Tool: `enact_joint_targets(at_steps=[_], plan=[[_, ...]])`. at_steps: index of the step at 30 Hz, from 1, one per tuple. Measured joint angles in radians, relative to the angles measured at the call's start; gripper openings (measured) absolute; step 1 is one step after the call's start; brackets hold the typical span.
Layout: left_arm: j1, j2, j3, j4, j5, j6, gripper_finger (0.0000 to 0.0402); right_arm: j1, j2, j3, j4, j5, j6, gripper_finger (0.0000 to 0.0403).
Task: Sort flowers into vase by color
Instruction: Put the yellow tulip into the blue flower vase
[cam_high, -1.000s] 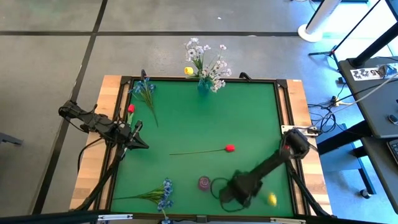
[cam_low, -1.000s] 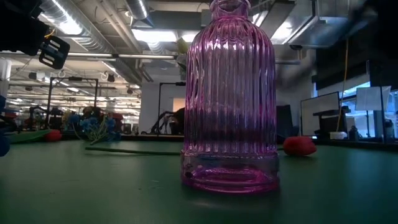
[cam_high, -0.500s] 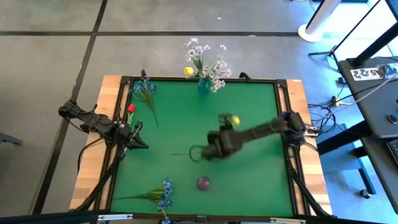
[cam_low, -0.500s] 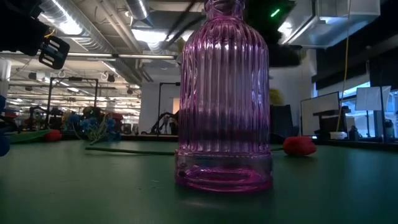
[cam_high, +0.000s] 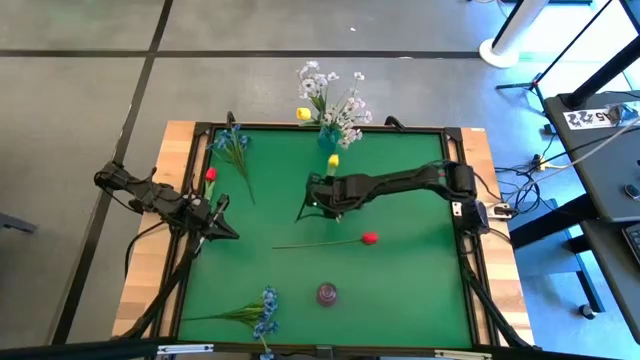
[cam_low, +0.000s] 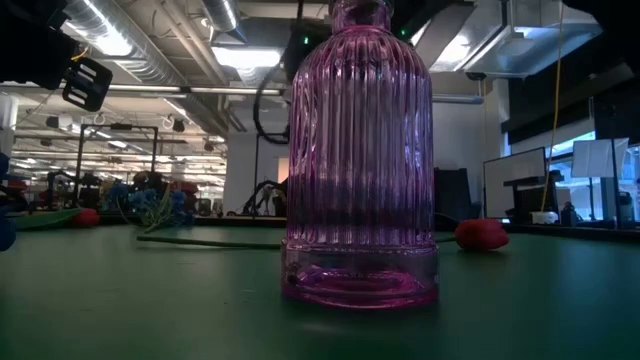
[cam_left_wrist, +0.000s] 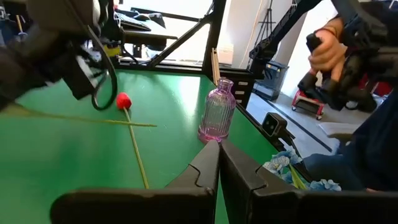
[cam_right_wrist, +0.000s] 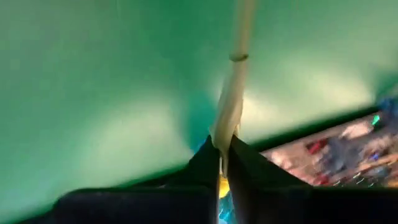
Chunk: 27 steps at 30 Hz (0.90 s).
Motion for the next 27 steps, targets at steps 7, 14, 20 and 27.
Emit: enact_joint_targets(at_steps=[7,14,20,27], plan=[[0.000,0.000,0.000,0.000,0.000,0.000,0.0010,0.053,0.030,-0.016,0.026,-0.049,0.017,0.0114],[0.000,0.000,0.000,0.000,0.000,0.000,0.0010,0.114,0.017,0.044,0.034,-0.046,0.707,0.0199],[0.000,0.000,0.000,0.000,0.000,0.000,0.0010,0.015,0.027,0.072,-0.006,-0.350,2.035,0.0206],[0.000,0.000,0.000,0.000,0.000,0.000,0.0010,-0.083,0.035,0.073,-0.054,-0.360,2.590,0.0180]])
